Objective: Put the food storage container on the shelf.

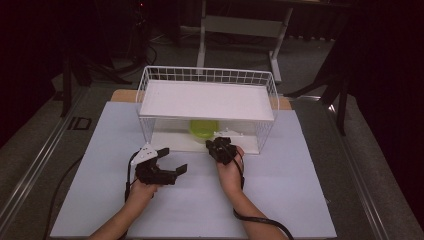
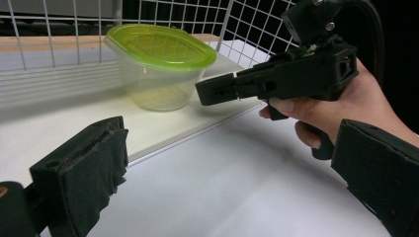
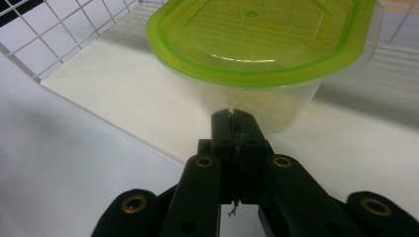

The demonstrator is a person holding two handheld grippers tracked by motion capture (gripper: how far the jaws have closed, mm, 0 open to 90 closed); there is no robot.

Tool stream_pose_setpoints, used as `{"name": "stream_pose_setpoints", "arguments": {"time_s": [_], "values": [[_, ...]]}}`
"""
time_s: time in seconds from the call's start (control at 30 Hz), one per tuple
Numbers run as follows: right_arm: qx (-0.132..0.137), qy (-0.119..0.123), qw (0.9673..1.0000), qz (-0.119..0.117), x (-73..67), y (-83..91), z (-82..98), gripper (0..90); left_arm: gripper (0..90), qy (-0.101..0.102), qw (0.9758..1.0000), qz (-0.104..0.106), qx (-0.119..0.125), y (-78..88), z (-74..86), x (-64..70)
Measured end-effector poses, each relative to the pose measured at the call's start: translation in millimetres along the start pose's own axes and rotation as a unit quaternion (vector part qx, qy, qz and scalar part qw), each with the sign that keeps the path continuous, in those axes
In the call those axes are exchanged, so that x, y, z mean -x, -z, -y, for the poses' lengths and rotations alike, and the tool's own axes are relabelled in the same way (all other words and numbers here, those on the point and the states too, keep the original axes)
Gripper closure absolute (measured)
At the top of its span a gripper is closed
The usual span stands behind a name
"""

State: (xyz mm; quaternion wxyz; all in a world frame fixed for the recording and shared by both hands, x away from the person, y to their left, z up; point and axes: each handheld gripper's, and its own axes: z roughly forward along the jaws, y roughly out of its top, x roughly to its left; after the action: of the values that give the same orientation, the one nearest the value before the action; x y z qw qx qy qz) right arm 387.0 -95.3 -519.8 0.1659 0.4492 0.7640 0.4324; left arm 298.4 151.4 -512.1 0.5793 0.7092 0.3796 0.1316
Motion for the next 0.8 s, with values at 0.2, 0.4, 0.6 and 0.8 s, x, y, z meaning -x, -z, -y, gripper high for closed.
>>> {"name": "stream_pose_setpoints", "arguments": {"time_s": [0.2,0.4,0.6,0.8], "values": [[0.000,-0.006,1.0000,0.004,-2.0,-4.8,-1.8,87.7,1.8,-0.004,1.0000,0.001,-0.003,-1.9,1.6,-0.2],[-0.003,-0.001,0.9999,-0.013,-7.4,4.1,6.8,84.2,1.7,-0.008,0.9999,0.007,-0.001,-2.0,-0.3,1.1],[-0.006,0.004,0.9995,-0.031,-12.6,18.8,17.5,73.1,1.8,-0.020,0.9998,0.003,0.003,-2.1,-1.4,7.2],[0.002,0.009,0.9991,-0.042,-13.7,37.9,19.7,61.5,1.8,-0.026,0.9996,0.011,0.004,-1.8,-5.5,15.2]]}}
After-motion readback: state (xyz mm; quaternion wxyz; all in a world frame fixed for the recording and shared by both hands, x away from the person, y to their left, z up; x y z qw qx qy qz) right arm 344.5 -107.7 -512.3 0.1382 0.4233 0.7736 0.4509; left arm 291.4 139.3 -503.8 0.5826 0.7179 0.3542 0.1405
